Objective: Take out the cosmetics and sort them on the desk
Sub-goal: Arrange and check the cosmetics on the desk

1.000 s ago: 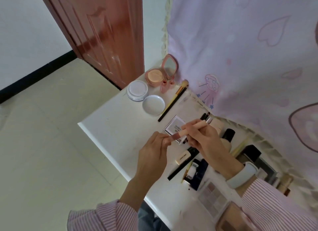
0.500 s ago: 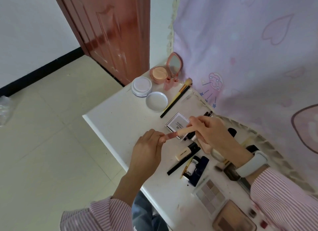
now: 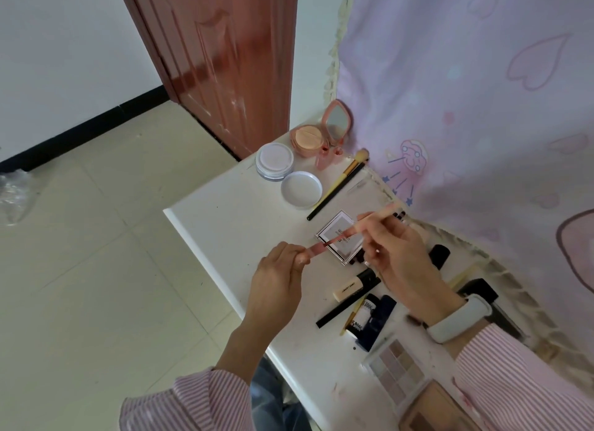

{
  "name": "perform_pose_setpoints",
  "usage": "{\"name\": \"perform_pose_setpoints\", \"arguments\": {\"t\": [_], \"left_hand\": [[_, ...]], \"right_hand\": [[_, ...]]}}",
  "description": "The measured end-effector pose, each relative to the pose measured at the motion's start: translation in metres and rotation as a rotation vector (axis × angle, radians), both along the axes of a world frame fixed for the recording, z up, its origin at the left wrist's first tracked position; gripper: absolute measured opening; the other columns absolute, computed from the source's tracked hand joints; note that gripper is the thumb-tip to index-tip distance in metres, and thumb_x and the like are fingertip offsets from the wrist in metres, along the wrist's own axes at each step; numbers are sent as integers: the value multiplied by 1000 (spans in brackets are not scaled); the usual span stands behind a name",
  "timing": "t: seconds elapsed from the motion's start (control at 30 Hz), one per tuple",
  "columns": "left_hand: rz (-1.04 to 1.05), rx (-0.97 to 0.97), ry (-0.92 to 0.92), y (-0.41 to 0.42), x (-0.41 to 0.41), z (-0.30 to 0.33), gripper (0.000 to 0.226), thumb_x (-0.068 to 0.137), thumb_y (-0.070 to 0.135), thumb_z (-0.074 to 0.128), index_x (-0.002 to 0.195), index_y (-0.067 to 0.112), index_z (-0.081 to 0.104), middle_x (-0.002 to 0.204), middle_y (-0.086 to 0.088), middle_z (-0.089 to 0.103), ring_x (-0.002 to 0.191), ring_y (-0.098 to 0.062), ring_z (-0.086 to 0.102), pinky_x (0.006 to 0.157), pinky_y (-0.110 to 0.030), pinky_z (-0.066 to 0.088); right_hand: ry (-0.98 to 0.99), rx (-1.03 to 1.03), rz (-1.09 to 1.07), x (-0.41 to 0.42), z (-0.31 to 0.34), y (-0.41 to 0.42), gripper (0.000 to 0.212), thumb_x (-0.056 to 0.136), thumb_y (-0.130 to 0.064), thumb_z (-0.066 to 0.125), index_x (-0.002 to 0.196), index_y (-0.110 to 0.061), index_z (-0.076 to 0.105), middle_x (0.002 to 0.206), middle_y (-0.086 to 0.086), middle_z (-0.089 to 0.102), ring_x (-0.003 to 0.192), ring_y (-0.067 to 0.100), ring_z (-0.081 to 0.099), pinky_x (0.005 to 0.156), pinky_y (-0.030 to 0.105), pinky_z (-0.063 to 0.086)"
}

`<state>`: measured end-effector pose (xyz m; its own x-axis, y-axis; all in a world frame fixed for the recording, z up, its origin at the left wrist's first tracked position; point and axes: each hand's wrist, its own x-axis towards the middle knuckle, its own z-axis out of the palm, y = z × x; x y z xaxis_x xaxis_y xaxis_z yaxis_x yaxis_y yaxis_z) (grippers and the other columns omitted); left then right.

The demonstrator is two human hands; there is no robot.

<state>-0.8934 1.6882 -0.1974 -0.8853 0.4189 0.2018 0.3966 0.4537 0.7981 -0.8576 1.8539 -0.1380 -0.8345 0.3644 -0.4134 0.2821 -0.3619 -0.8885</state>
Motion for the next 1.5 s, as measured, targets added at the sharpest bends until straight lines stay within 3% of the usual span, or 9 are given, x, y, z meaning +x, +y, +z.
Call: {"name": "perform_pose_setpoints", "arguments": {"t": [0.17,0.3,0.47,0.73,0.93,1.07,1.2,1.3,1.5], "left_hand": [[59,32,-170,-9,-3,-8,23,96,13,42,90,4,62,86,-7,63,67,-17,53,60,-19,39],[175,230,-443,-14,-5,-7,14,97,15,41,91,20,53,82,6,65,68,-3,56,65,-17,45],[214,398,-569,-7,-6,-5,6,96,23,43,96,20,49,93,9,71,75,-7,67,64,-12,48],[277,356,-532,20,-30,-1,7,88,24,62,85,30,61,78,8,68,75,-5,64,68,-14,50],[207,252,-412,65,-50,5,5,86,26,64,91,26,62,86,8,68,79,3,61,67,-5,43],[165,156,-349,96,-61,5,11,84,23,65,94,20,69,89,11,65,78,-8,60,78,-34,53],[140,-5,-251,120,-70,1,14,83,27,65,95,22,71,86,17,68,74,-10,59,84,-40,47],[150,-102,-213,132,-75,-6,19,86,32,61,101,23,69,93,13,71,81,-13,63,82,-38,48],[129,-269,-112,144,-77,-20,21,87,35,59,106,30,68,97,10,71,92,-15,59,82,-30,39]], "right_hand": [[47,-44,-112,-6,6,30,12,85,-9,56,78,-13,63,57,-4,47,48,9,39,43,17,33],[65,-119,-133,-2,0,39,8,83,-5,56,80,-12,59,62,0,56,52,12,50,42,19,39],[41,-103,-87,5,-8,33,14,72,-11,62,86,-9,60,70,7,65,64,16,62,48,20,48],[14,0,-73,3,-11,44,11,80,-2,58,78,-12,60,82,9,71,72,12,63,62,20,48],[-66,396,-125,-11,-27,59,14,93,-25,50,94,-20,63,78,-3,63,73,5,63,74,21,53],[-31,615,-53,-27,-36,71,9,95,-35,43,89,-31,49,83,-12,68,87,2,63,70,16,45],[-23,838,16,-39,-49,80,17,89,-22,56,82,-36,49,93,-6,61,83,0,56,68,10,42],[20,929,-60,-47,-62,82,15,84,-8,62,84,-22,56,88,0,56,73,0,56,68,7,42],[29,940,-119,-60,-79,83,13,84,1,60,97,0,63,91,9,61,82,14,60,82,31,52]]}}
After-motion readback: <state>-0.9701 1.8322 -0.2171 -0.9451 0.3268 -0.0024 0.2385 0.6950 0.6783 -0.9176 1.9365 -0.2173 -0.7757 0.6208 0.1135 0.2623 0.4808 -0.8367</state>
